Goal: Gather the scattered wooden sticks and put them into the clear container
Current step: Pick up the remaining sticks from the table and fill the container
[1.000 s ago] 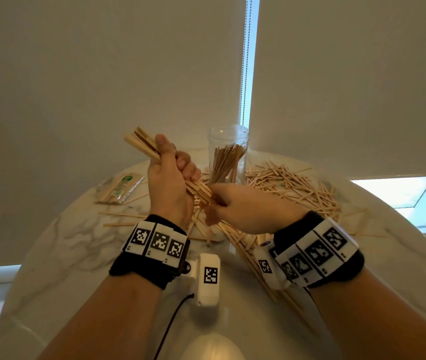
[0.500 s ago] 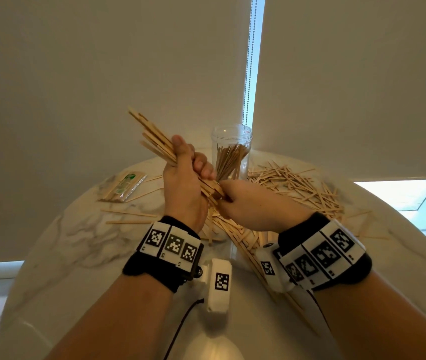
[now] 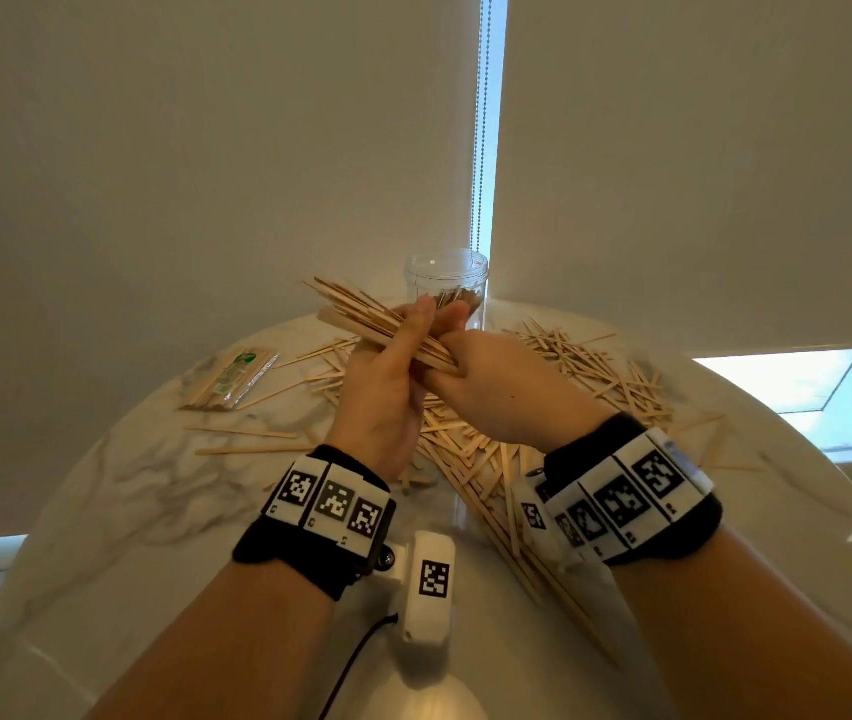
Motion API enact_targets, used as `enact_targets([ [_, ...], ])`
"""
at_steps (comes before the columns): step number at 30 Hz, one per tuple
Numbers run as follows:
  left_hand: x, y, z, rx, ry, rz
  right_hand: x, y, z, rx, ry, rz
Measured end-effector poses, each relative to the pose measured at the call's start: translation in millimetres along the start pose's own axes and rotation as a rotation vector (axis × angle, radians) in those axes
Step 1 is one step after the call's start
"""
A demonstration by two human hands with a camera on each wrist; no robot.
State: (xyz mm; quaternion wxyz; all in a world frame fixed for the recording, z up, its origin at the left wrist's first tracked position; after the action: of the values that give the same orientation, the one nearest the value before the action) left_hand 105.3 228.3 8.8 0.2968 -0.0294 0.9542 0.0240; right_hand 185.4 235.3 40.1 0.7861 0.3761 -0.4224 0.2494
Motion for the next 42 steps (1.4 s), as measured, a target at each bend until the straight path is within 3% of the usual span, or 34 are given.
enact_targets([
  [6, 55, 1, -36, -0.105, -0.249, -0.238, 9, -14, -32, -0.090, -0.088, 0.139],
  [13, 34, 2, -17, -0.070, 0.118, -0.281, -2, -10, -30, -0.117, -0.163, 0.148],
  [16, 45, -4, -25, -0.078, 0.186, -0.396, 6, -12, -36, -0.144, -0.153, 0.129],
  [19, 45, -1, -22, -0.027, 0.067, -0.337, 5, -12, -31, -0.122, -0.190, 0.153],
  [22, 30, 2, -10, 0.014, 0.118, -0.248, 2, -10, -23, -0.094, -0.246, 0.159],
  [26, 33, 1, -14, -0.059, 0.091, -0.269, 9, -6, -16, -0.061, -0.284, 0.113],
  [30, 47, -4, -29, -0.178, 0.075, -0.378, 6, -5, -15, -0.063, -0.241, 0.117],
  [36, 28, 4, 6, 0.113, 0.336, -0.296, 12, -9, -22, -0.122, -0.274, 0.101],
  [42, 26, 3, -8, -0.069, 0.382, -0.294, 15, -11, -18, -0.134, -0.144, 0.128],
])
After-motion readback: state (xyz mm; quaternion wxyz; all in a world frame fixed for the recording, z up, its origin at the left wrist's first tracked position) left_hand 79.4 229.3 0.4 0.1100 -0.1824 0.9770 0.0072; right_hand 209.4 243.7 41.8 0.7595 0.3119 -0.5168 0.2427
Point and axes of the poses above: each hand's wrist, its own y-axis towards the middle knuckle, its own x-axis out of the back of the hand, z = x × y, the point moved 10 cm from there along y, towards the middle knuckle, and after that the axes turned 13 degrees about x, right-handed, at the moved point
